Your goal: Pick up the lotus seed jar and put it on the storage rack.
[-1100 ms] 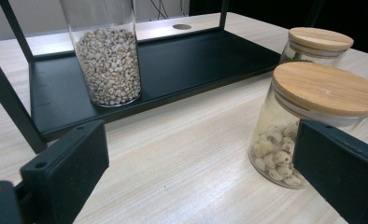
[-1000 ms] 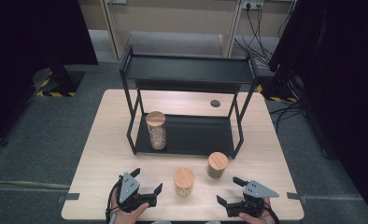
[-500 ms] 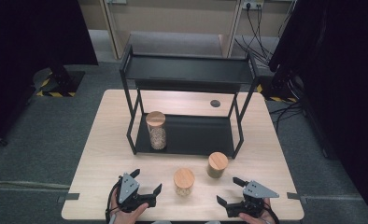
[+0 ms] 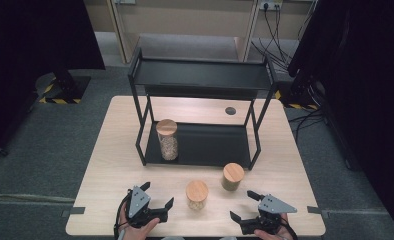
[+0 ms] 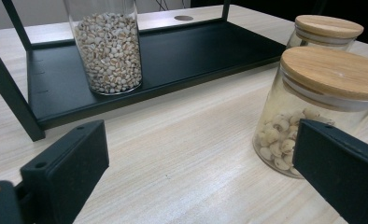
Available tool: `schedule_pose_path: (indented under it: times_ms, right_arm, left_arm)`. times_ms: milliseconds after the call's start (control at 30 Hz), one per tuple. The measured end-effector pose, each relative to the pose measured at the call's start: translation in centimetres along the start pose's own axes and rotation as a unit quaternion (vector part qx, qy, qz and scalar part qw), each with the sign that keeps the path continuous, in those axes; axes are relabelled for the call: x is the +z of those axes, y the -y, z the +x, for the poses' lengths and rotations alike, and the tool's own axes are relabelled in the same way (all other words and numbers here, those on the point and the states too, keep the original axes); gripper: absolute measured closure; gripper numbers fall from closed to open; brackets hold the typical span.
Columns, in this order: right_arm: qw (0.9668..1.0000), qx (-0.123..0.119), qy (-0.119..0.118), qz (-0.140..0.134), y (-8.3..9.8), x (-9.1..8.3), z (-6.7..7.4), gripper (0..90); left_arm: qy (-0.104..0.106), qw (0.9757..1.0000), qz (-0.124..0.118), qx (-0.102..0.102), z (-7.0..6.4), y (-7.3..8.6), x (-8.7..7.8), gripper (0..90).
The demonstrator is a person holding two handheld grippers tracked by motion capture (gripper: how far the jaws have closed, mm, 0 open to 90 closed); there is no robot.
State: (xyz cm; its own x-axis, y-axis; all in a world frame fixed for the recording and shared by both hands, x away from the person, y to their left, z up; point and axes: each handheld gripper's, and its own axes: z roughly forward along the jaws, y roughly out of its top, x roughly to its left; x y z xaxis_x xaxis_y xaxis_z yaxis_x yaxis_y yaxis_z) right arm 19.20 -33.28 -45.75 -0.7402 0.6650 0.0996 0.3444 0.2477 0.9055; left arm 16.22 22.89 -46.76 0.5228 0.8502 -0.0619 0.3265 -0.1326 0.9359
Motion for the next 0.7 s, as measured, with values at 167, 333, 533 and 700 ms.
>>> schedule_pose_path:
  times_ms: [167, 333, 533, 700]
  right_arm:
    - [0.9999, -0.005, -0.011, -0.001, -0.2, 0.2, 0.3, 2.7]
    - [0.9997, -0.011, -0.021, 0.003, -0.4, 0.7, 0.8, 2.8]
    - [0.9992, -0.019, -0.035, 0.005, -0.8, 1.3, 1.3, 2.7]
    - [0.9988, -0.024, -0.042, 0.007, -1.2, 1.9, 1.6, 2.8]
  left_arm:
    - [-0.003, 1.0, 0.0, -0.003, 0.1, 0.1, 0.0, 3.3]
    - [-0.003, 1.0, -0.001, -0.005, 0.2, 0.1, 0.0, 3.3]
    - [-0.004, 1.0, 0.0, -0.007, 0.2, 0.2, 0.1, 3.3]
    - [-0.004, 1.0, 0.0, -0.008, 0.2, 0.2, 0.1, 3.3]
